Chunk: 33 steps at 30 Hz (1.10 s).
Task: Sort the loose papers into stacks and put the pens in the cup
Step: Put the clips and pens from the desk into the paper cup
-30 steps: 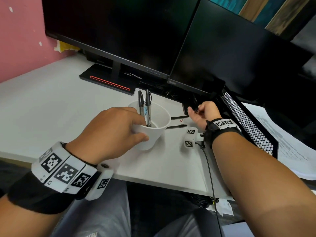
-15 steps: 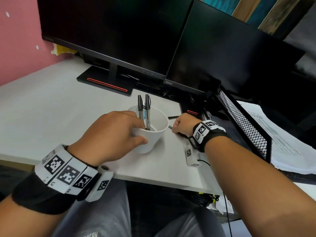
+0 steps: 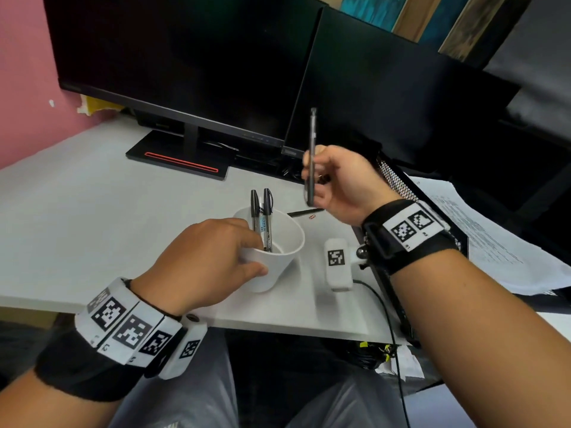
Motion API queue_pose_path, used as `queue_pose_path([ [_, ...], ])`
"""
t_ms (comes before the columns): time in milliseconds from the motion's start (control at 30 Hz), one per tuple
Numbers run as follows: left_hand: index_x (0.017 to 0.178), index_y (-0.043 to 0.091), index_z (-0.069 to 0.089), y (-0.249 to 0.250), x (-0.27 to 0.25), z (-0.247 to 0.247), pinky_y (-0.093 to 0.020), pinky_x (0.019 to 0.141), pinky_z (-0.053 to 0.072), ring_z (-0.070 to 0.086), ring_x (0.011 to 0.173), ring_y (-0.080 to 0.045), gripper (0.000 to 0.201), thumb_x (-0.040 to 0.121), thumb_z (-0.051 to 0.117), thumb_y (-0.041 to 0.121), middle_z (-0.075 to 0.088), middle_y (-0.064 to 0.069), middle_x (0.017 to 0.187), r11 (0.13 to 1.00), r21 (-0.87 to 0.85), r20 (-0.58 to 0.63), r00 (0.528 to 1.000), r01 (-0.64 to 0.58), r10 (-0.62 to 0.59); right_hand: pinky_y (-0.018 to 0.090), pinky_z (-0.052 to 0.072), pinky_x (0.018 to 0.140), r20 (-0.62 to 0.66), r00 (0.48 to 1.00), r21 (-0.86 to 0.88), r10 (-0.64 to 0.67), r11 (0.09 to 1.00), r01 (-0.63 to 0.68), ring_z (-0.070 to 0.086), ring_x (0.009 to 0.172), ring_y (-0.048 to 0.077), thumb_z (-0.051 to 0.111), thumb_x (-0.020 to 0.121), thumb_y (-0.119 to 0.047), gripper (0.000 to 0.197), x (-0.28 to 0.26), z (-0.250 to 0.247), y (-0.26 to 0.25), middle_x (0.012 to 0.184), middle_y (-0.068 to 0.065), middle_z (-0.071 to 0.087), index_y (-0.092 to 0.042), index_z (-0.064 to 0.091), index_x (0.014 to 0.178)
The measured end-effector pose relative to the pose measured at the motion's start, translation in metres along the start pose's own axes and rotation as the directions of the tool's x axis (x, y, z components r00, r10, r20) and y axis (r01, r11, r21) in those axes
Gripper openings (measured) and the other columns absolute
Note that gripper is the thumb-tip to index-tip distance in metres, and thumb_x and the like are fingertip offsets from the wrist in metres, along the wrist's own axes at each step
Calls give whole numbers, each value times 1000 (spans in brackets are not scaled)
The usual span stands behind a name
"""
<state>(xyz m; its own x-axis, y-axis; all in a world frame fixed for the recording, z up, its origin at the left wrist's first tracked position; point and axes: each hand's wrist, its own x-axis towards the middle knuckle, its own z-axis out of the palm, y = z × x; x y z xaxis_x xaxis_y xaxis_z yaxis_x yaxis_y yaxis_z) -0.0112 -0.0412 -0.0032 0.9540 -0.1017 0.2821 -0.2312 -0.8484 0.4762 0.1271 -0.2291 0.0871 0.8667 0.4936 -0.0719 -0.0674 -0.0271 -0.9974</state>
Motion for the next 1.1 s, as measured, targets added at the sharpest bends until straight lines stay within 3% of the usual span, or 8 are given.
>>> queue_pose_path([
  [133,106,37,76,3,-2,-1,-22,66,40,58,80,-5,25,87,72,53,60,18,90,1000,12,9,1000,-9,9,23,22,46,24,1000,-358,18,934,-8,30,49,11,47,93,4,25,-8,17,15,64,-4,40,-15,62,88],
  [400,107,36,76,5,-3,-2,-28,73,46,60,85,-6,26,87,72,53,64,18,100,1000,6,11,1000,-2,2,27,44,47,151,989,-641,-4,760,101,55,57,13,65,90,9,23,-13,15,17,74,12,61,-13,68,96],
  [533,106,37,76,5,-2,-1,-18,67,38,55,81,-4,25,87,74,52,58,24,95,1000,-9,10,1000,-7,7,38,65,73,202,979,-625,-16,768,142,75,83,24,72,91,5,17,-11,17,15,95,24,75,-11,72,96],
  [667,110,37,76,3,-1,0,-16,66,34,52,81,-3,26,88,73,50,54,26,94,1000,-15,3,1000,-19,19,36,65,64,5,998,-365,-68,929,65,78,85,28,65,99,-4,7,1,-1,8,93,16,74,-7,71,97],
  [833,105,38,77,-4,1,-2,-11,65,32,52,79,-3,21,87,73,49,55,26,89,1000,-17,-33,999,-12,12,28,55,50,-345,938,-402,-13,906,-135,70,70,21,62,100,-11,10,42,-50,30,94,15,70,-9,72,98],
  [933,101,38,77,-8,4,-4,-11,62,28,50,72,2,17,87,74,48,48,31,82,1000,-21,-54,999,-4,3,35,62,70,-405,914,-727,22,598,-337,70,88,26,61,99,-11,23,68,-75,54,110,18,73,-5,74,117],
  [1000,99,37,77,-10,7,-6,-11,61,27,48,71,8,16,86,76,47,47,32,81,1000,-30,-72,997,-1,-1,36,58,87,-347,937,-892,40,294,-343,71,107,29,59,99,-12,31,76,-79,67,124,12,73,-10,74,126],
  [1100,95,37,76,-13,12,-10,-14,62,32,51,72,5,13,85,77,46,54,26,82,998,-57,-109,994,10,-16,33,56,101,-297,950,-952,93,42,-302,67,120,27,56,100,-4,37,84,-74,80,134,5,70,-15,74,130],
])
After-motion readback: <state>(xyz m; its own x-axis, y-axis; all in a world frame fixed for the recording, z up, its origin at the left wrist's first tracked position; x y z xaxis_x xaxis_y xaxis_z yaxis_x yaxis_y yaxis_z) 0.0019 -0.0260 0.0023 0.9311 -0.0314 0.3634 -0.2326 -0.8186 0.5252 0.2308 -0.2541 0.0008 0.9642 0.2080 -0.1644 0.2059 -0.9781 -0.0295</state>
